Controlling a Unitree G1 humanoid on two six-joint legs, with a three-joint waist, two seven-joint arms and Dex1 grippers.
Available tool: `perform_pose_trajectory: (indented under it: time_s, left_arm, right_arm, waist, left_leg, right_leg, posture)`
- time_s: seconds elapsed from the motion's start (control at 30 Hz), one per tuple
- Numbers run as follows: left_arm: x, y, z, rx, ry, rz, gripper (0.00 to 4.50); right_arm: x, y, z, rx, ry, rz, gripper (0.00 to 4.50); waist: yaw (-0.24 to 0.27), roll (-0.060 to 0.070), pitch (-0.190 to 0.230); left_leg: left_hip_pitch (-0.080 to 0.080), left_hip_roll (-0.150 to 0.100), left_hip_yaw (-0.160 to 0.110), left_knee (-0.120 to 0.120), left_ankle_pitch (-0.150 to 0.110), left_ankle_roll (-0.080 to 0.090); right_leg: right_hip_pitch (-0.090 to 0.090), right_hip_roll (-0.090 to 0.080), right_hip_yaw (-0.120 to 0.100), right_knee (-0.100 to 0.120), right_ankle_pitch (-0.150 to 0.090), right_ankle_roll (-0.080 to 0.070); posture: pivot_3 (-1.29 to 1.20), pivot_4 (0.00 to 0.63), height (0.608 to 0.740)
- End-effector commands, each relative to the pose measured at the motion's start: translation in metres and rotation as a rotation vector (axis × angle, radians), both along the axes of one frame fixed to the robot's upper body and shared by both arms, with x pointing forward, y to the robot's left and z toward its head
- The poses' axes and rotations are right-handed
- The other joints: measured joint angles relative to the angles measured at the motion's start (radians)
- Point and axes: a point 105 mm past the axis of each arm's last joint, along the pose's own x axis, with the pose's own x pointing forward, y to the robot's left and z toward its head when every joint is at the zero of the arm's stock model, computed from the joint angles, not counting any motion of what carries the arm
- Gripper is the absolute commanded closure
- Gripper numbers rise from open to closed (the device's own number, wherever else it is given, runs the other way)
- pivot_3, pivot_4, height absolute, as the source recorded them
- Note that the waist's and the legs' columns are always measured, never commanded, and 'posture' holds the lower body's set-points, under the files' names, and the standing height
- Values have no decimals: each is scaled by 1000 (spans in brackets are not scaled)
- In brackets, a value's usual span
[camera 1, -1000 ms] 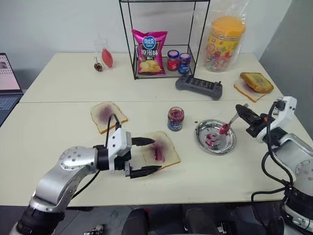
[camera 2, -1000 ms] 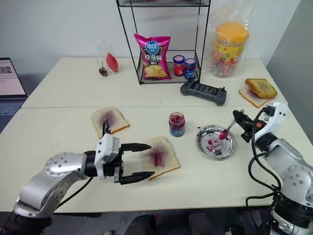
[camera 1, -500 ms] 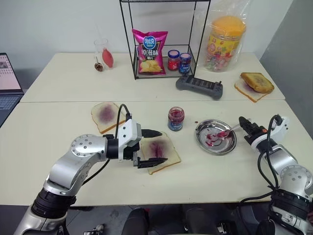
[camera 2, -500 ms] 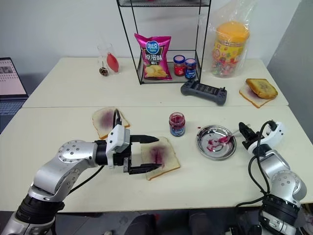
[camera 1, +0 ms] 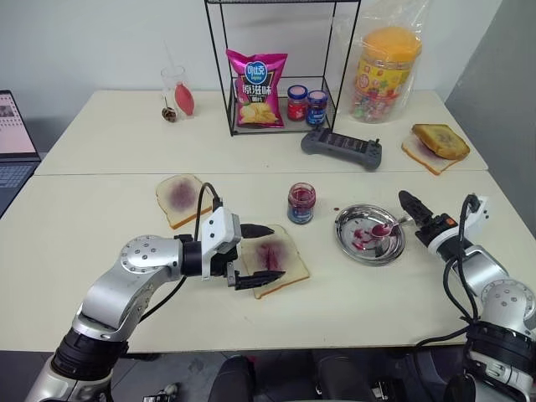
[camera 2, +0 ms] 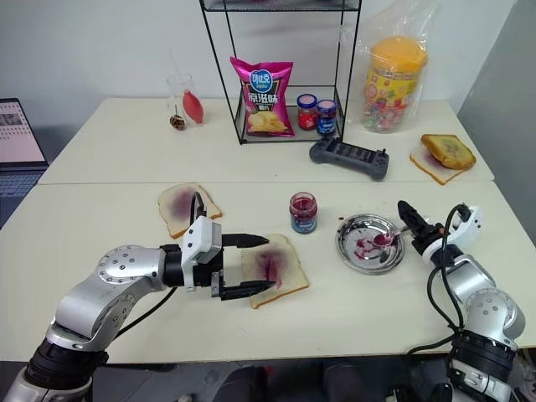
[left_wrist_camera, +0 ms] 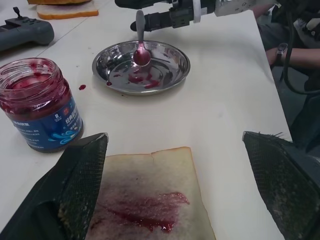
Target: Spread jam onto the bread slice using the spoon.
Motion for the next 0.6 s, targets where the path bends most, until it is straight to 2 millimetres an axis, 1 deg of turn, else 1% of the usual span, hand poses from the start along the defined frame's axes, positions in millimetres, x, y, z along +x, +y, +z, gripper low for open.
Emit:
perform_pose_trajectory:
  time_s: [0.03, 0.3, 0.37, 0.4, 0.47, 0.53, 0.57, 0.6]
  left_arm:
    - [-2, 1, 12, -11, -51, 16, 0]
    - [1, 3, 16, -22, -71, 58, 0]
    - [8, 6, 21, -40, -100, 100, 0]
    - [14, 9, 25, -61, -120, 139, 0]
    - [34, 24, 39, -74, -201, 240, 0]
    - [45, 38, 48, -65, -256, 300, 0]
    - [52, 49, 54, -56, -283, 342, 0]
    - [61, 65, 61, -45, -310, 406, 0]
  right_arm:
    - [3, -5, 11, -17, -47, 2, 21]
    - [6, -6, 11, -21, -47, 17, 21]
    - [6, -8, 9, -35, -38, 15, 21]
    - [4, -12, 8, -50, -30, 10, 21]
    - [-3, -26, 8, -113, -12, -11, 21]
    - [-10, -39, 11, -169, -5, -23, 21]
    - [-14, -47, 15, -215, -7, -25, 21]
    - [-18, -55, 24, -285, -17, -17, 21]
  waist:
    - [0, 0, 0]
    - [0, 0, 0]
    - [1, 0, 0]
    - [1, 0, 0]
    - [2, 0, 0]
    - [8, 1, 1]
    - [9, 1, 1]
    - [10, 1, 1]
  left_leg:
    - [0, 0, 0, 0, 0, 0]
    - [0, 0, 0, 0, 0, 0]
    - [0, 0, 0, 0, 0, 0]
    - [0, 0, 0, 0, 0, 0]
    - [0, 0, 0, 0, 0, 0]
    - [0, -1, 0, 0, 0, 0]
    - [0, -1, -1, 1, 0, 0]
    - [0, -1, 0, 0, 0, 0]
  right_leg:
    - [0, 0, 0, 0, 0, 0]
    - [0, 0, 0, 0, 0, 0]
    - [0, 0, 0, 0, 0, 0]
    - [0, 0, 0, 0, 0, 0]
    - [0, 0, 0, 0, 0, 0]
    - [0, -1, -1, 0, 0, 0]
    - [0, 0, -1, 0, 0, 0]
    - [0, 0, -1, 0, 0, 0]
  posture:
    - [0, 150, 740]
    - [0, 150, 740]
    - [0, 150, 740]
    - [0, 150, 740]
    - [0, 150, 740]
    - [0, 150, 740]
    - [0, 150, 740]
    - [0, 150, 740]
